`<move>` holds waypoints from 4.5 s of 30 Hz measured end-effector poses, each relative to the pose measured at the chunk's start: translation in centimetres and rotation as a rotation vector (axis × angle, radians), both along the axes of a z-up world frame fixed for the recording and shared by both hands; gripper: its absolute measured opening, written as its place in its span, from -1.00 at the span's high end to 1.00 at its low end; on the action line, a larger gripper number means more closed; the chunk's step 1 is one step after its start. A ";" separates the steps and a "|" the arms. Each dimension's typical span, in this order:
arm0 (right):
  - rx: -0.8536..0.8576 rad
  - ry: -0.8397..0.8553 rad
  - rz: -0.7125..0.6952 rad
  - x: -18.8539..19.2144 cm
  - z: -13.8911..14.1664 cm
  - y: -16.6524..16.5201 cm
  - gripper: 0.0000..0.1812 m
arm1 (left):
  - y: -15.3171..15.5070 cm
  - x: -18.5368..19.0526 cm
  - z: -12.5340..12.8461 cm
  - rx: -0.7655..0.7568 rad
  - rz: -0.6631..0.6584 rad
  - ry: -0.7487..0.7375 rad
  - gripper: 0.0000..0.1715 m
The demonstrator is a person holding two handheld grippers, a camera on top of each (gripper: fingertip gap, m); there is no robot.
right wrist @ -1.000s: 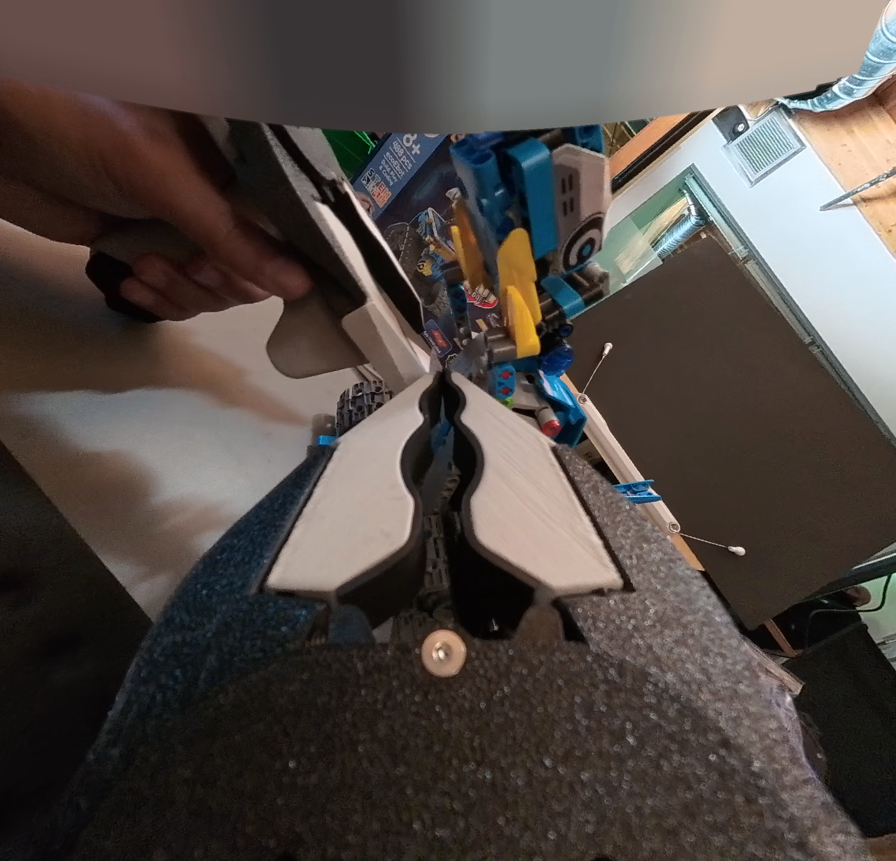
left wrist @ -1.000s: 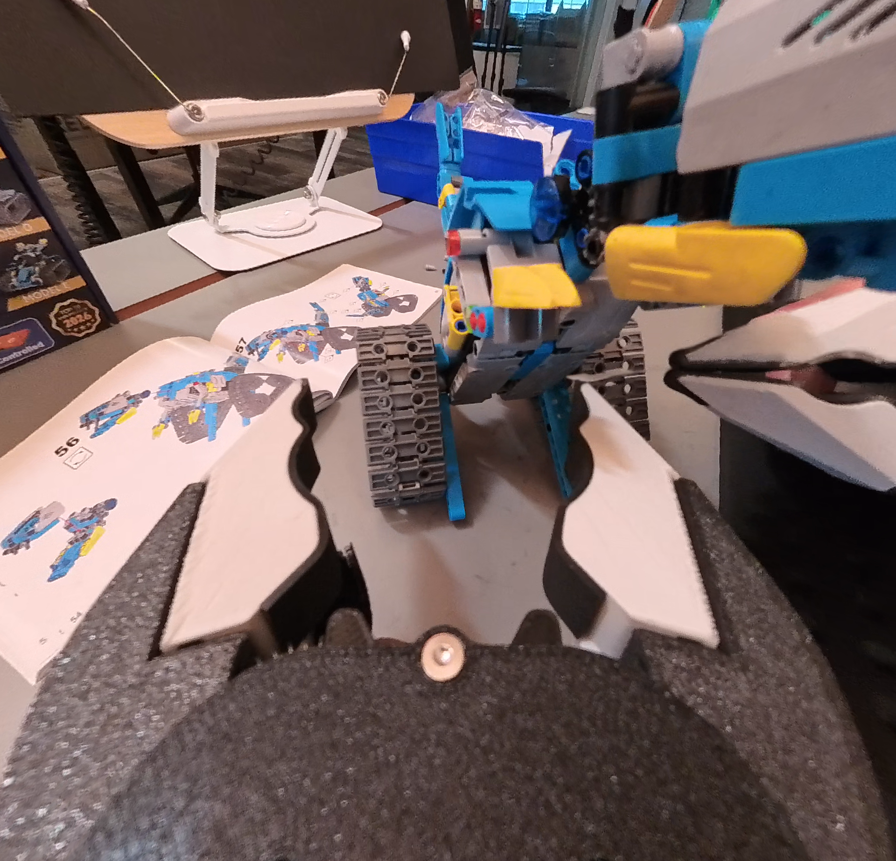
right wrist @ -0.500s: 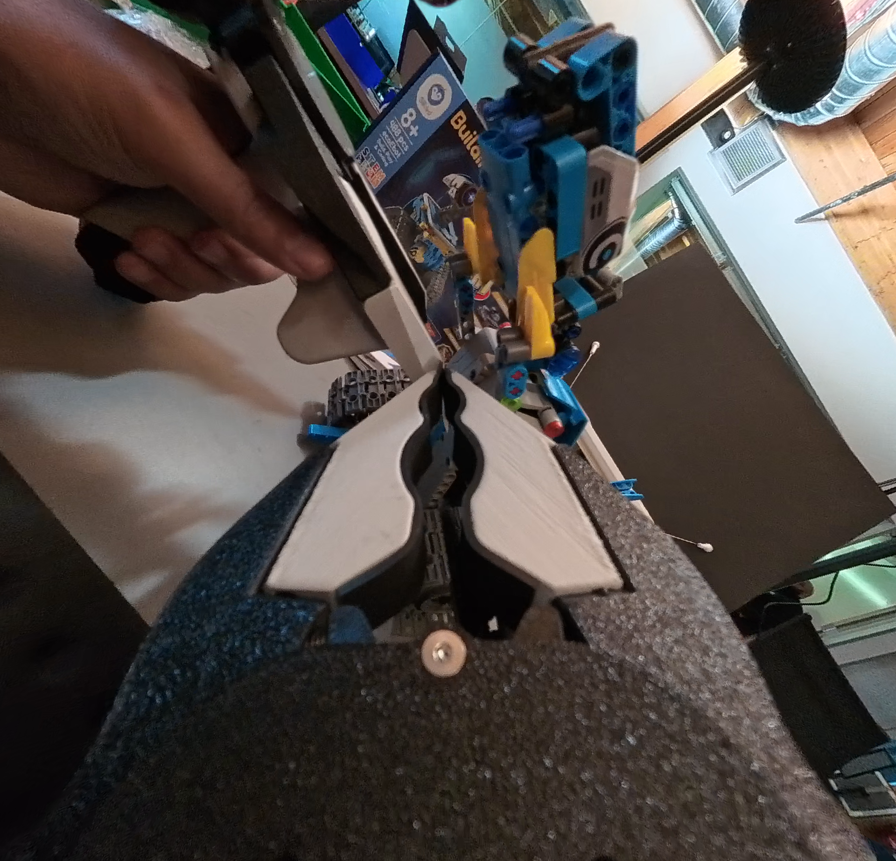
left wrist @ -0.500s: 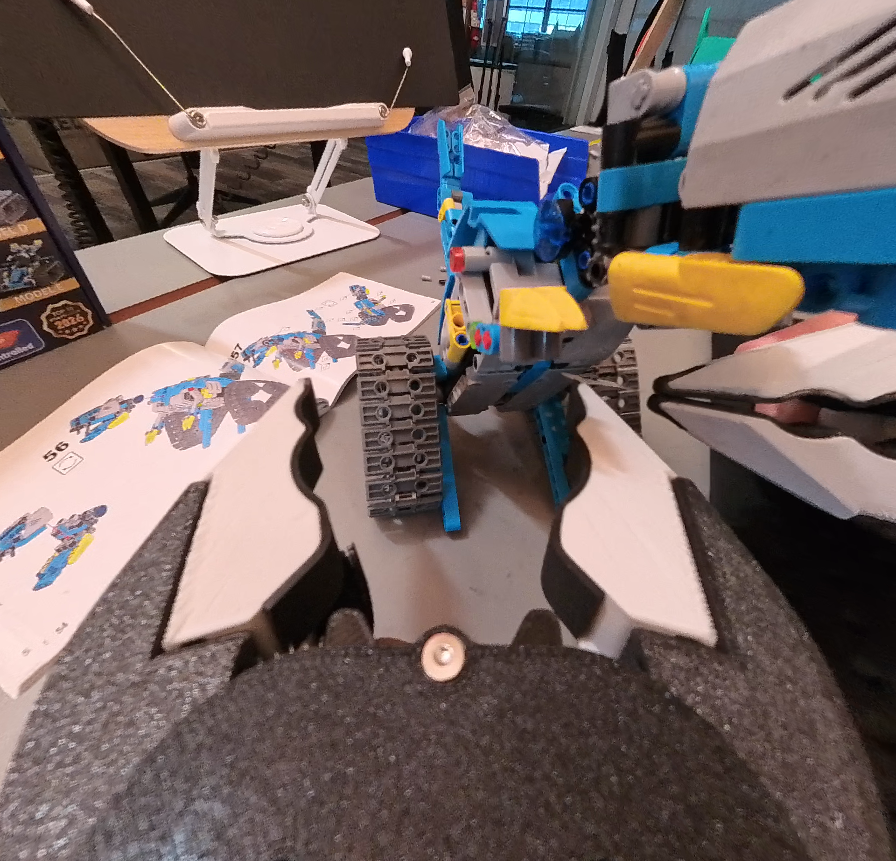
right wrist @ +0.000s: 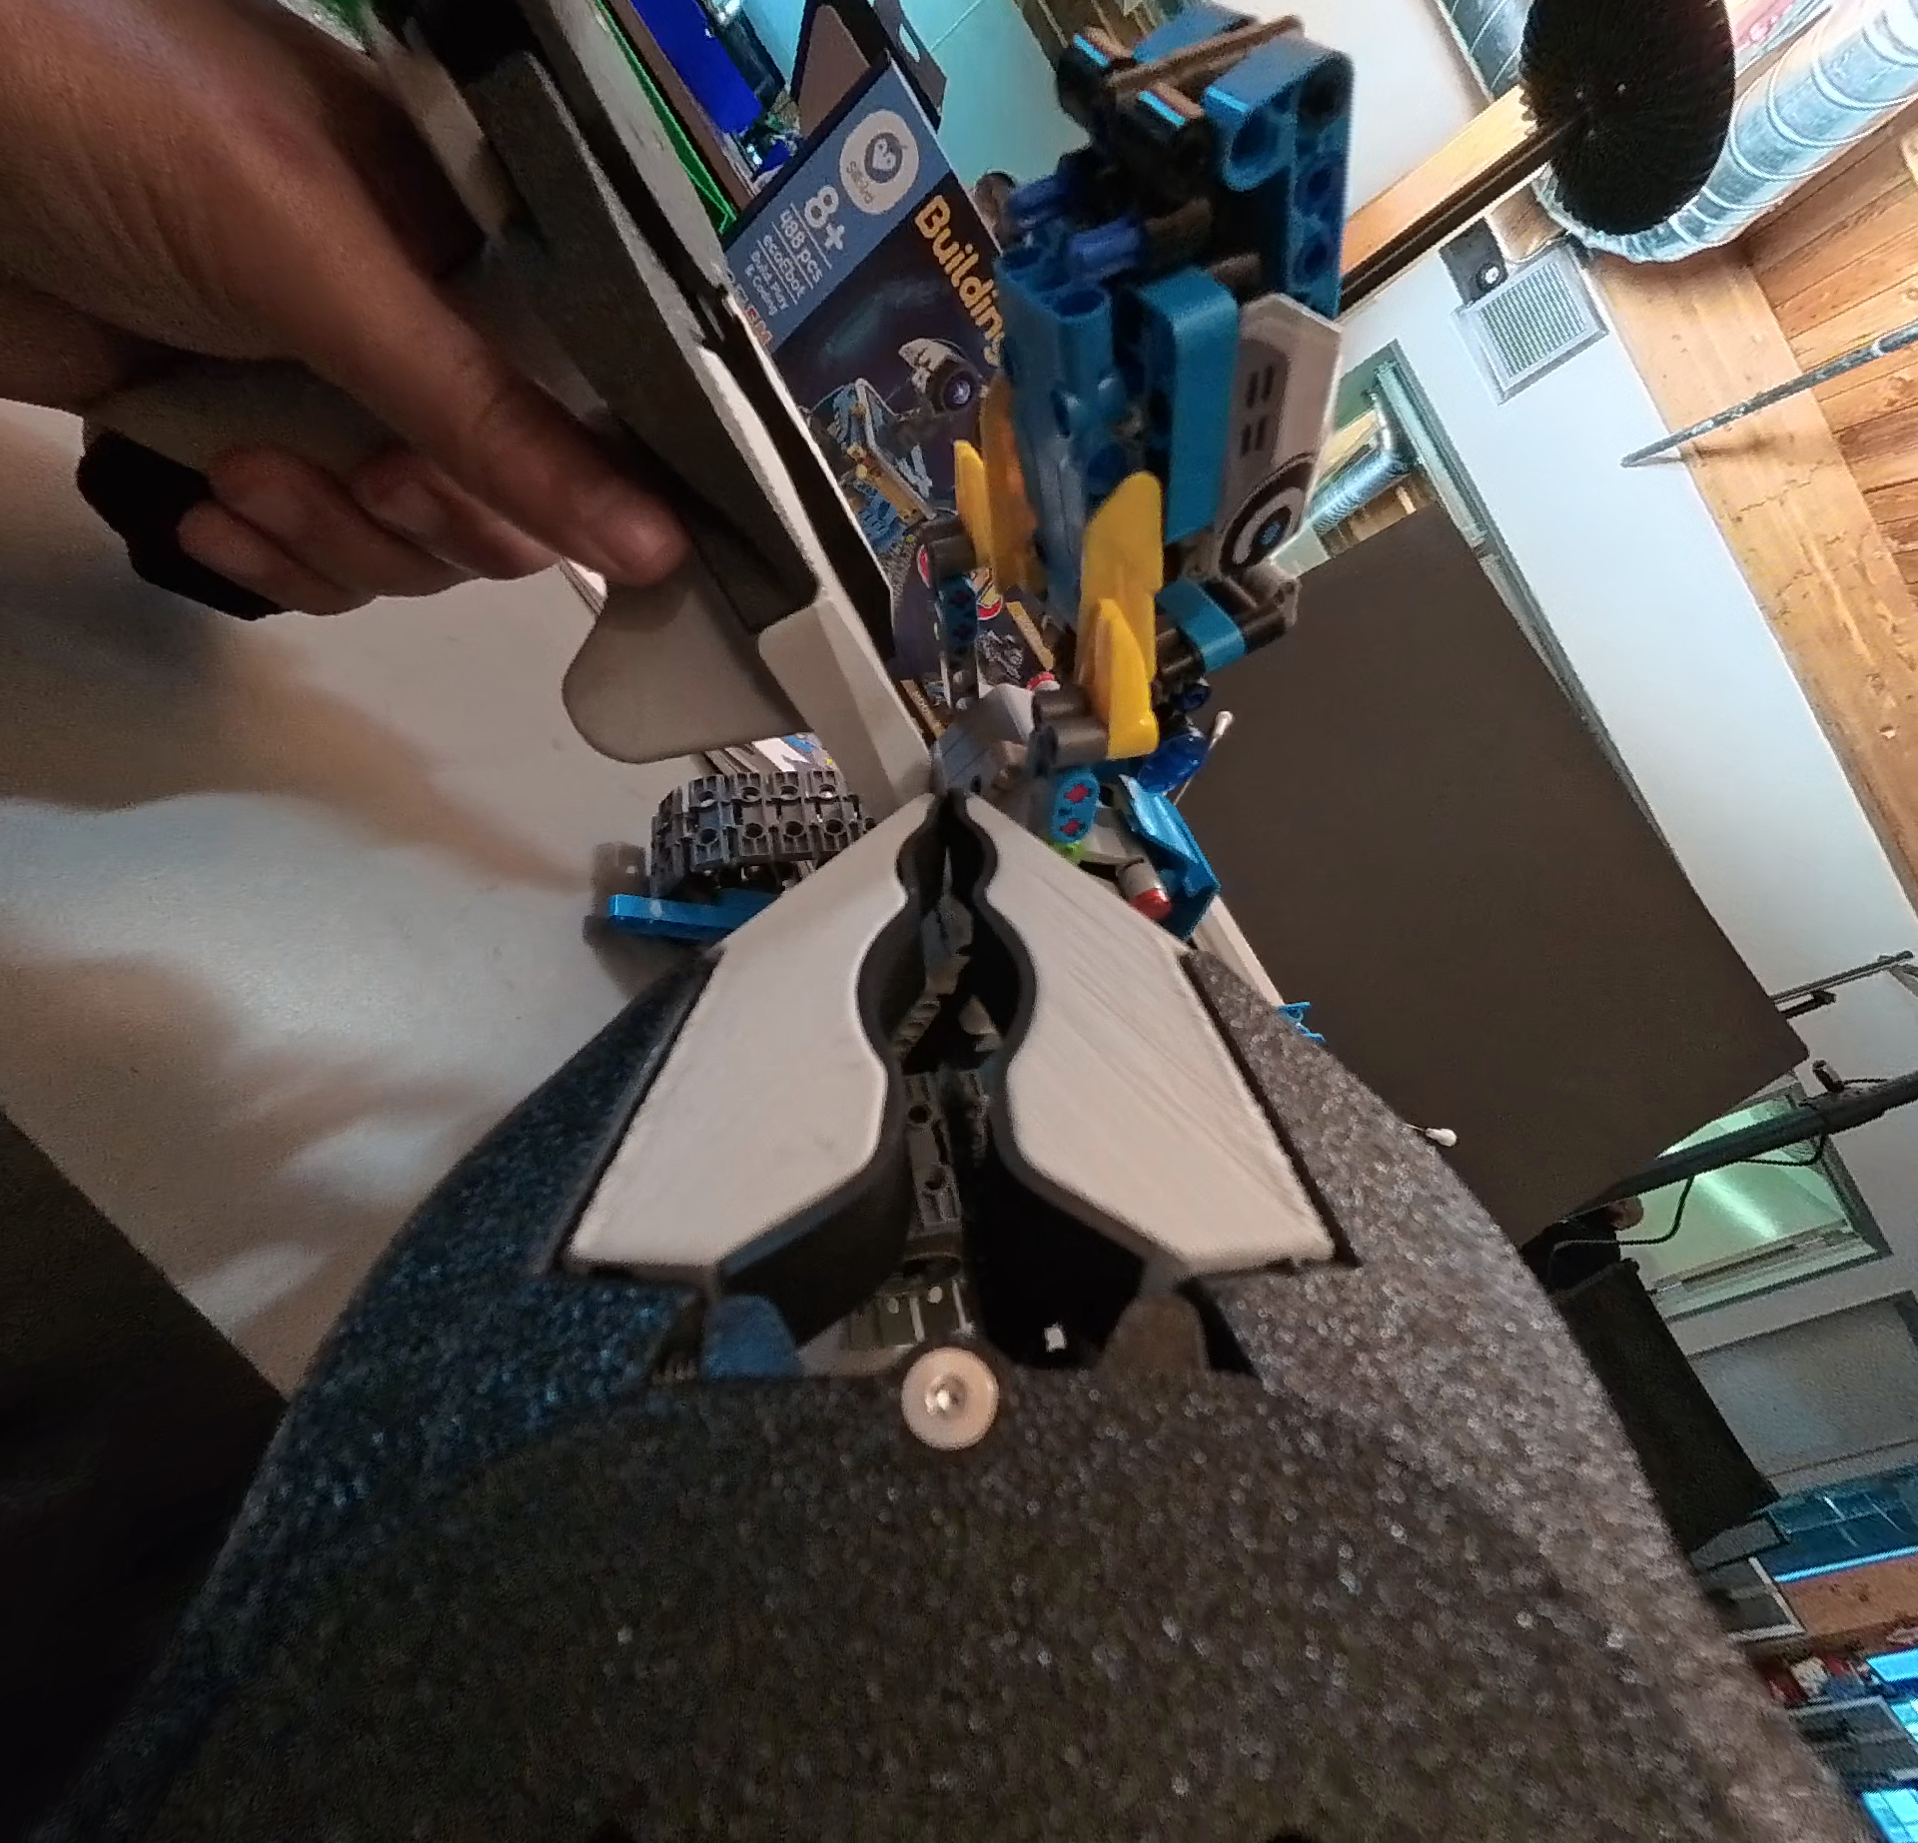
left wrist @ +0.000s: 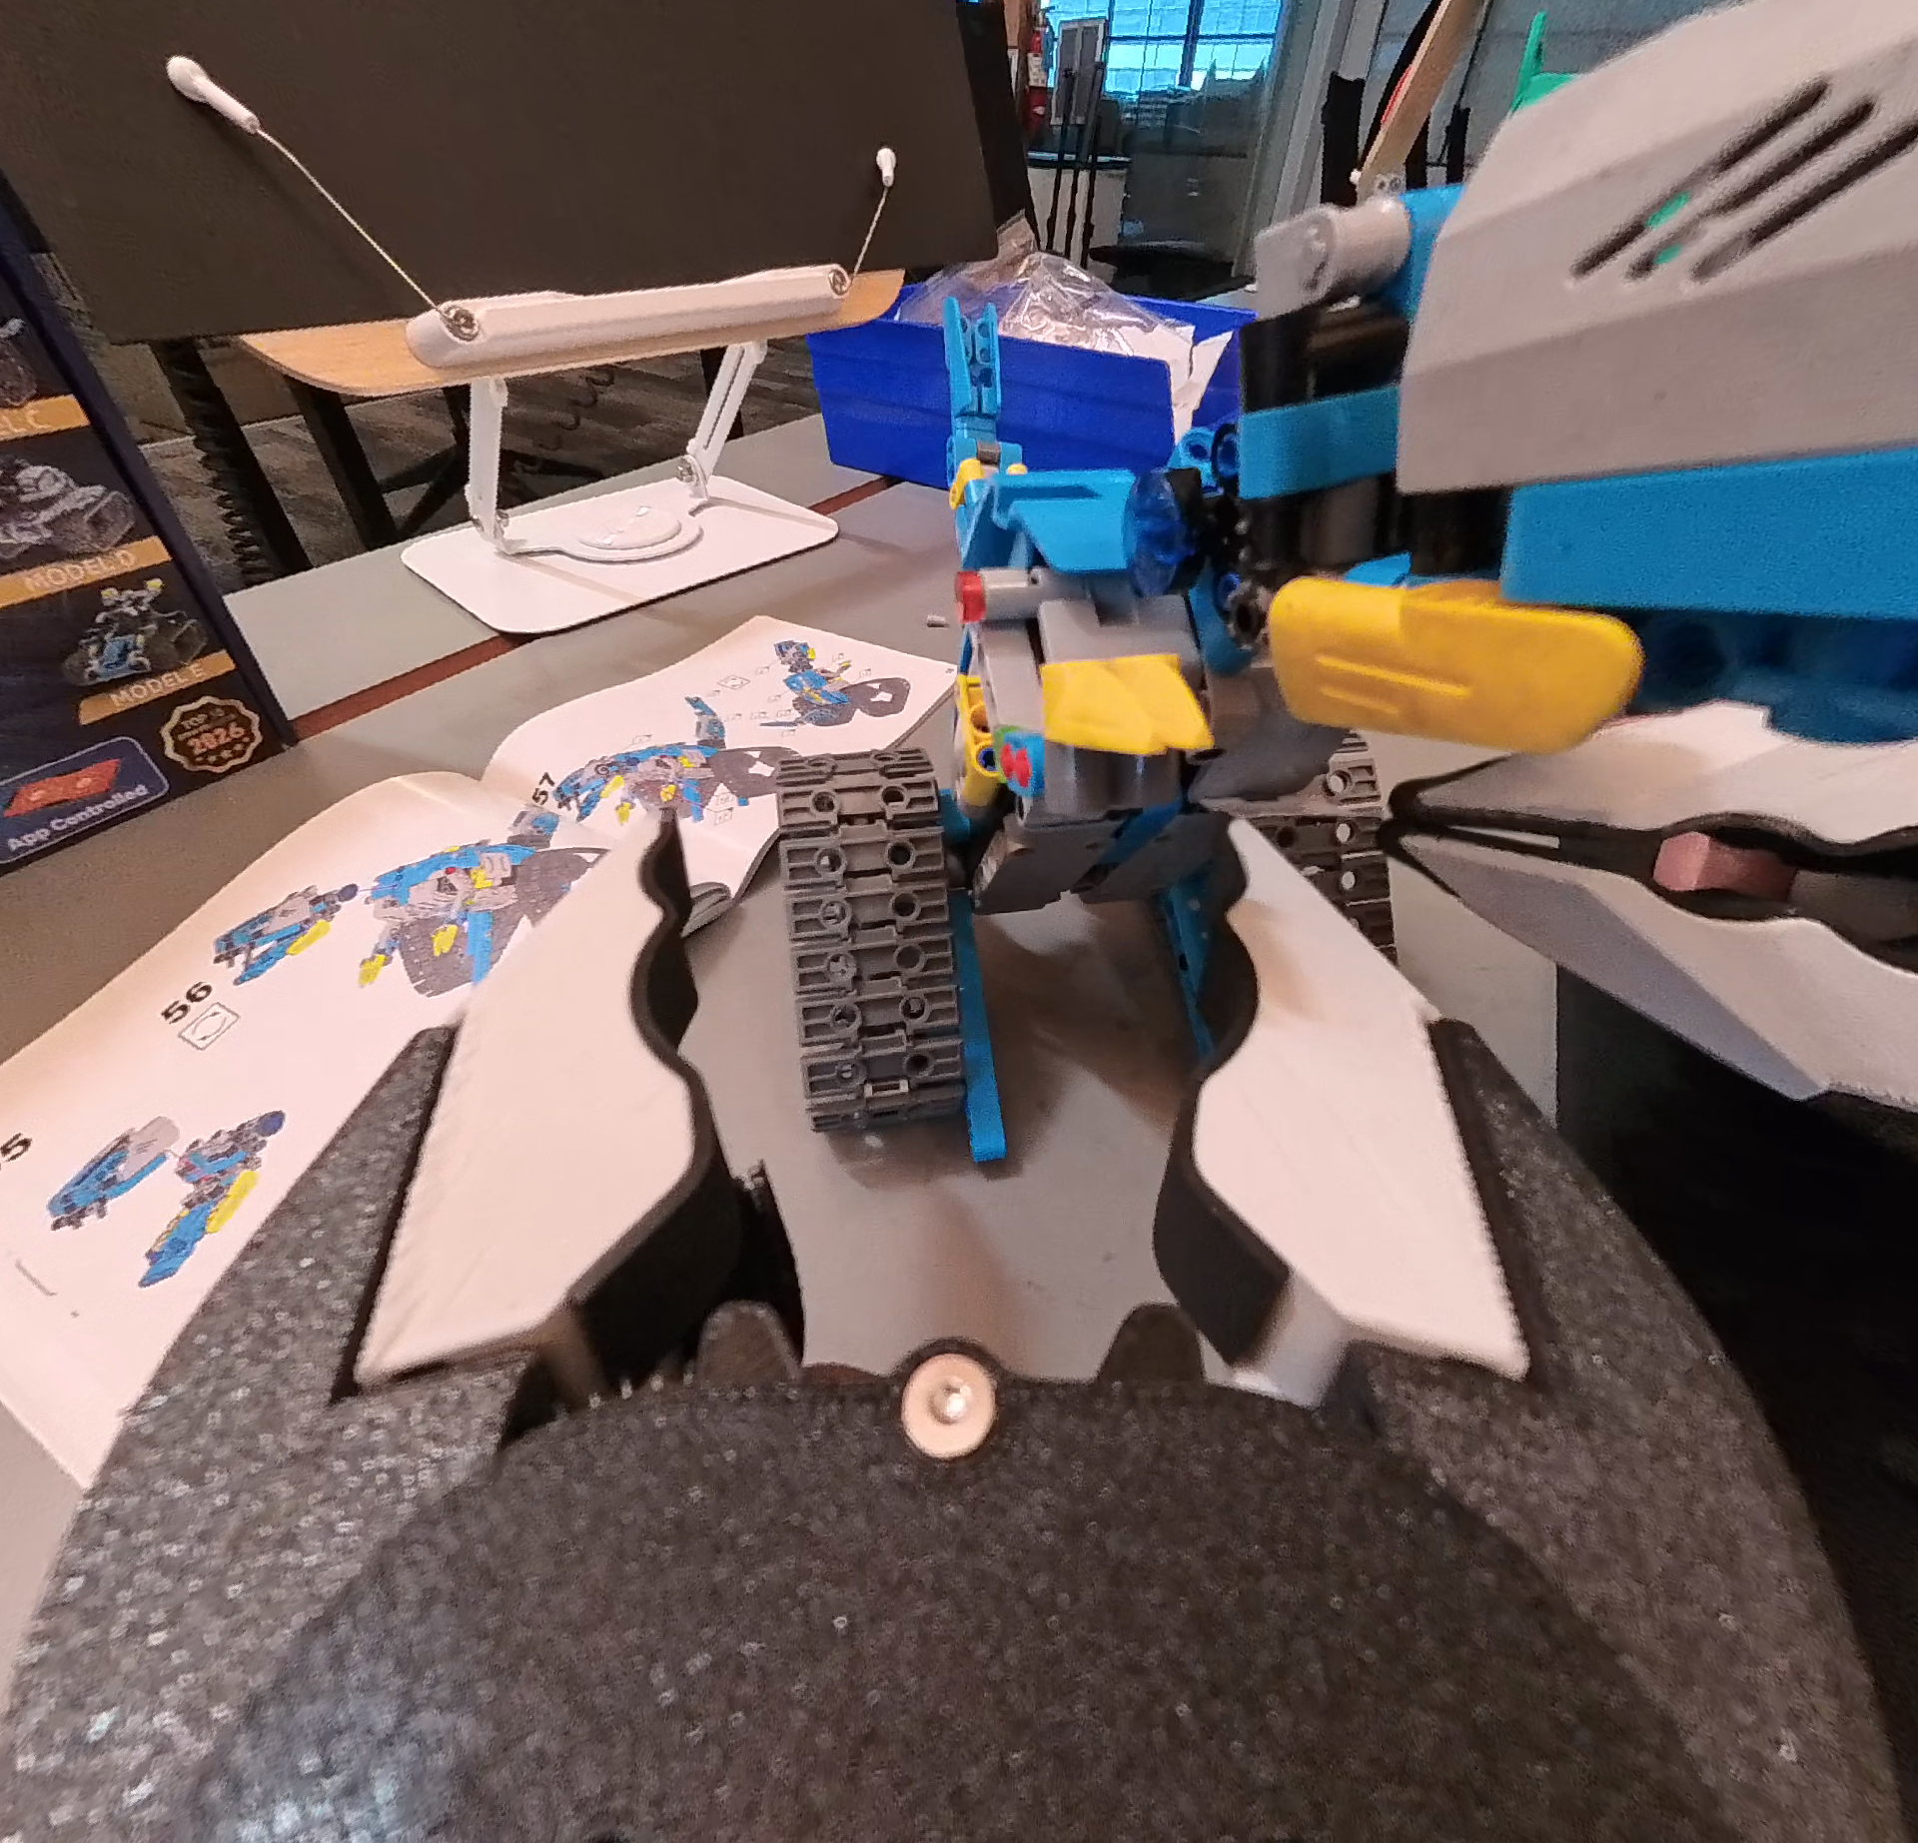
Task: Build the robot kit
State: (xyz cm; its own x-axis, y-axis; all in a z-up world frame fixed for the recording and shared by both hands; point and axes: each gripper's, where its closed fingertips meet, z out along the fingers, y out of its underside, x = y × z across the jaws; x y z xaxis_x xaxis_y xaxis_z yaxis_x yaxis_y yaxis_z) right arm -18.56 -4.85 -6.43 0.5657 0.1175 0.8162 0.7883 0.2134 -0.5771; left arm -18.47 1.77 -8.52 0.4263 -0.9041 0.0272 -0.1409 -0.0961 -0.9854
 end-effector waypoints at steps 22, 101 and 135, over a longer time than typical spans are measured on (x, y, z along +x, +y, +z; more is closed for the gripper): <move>-0.012 0.028 -0.009 0.3 0.0 0.2 1.00 | 0.2 -0.1 0.2 0.007 0.012 -0.001 -0.14; -0.240 0.541 0.517 4.3 3.1 -5.1 1.00 | -2.5 2.8 -0.3 0.252 -0.669 0.286 -0.26; -0.334 0.738 0.467 13.4 3.0 -3.2 1.00 | -4.1 6.0 -2.1 0.361 0.029 0.528 -0.21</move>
State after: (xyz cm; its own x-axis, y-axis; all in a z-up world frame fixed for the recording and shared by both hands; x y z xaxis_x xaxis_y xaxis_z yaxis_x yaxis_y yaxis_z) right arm -5.14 -8.05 -3.44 0.7634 0.6278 0.1519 0.0739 0.1487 -0.9861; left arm -12.47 -2.34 -10.59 0.3232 -0.8053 -0.4971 -0.6189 0.2175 -0.7548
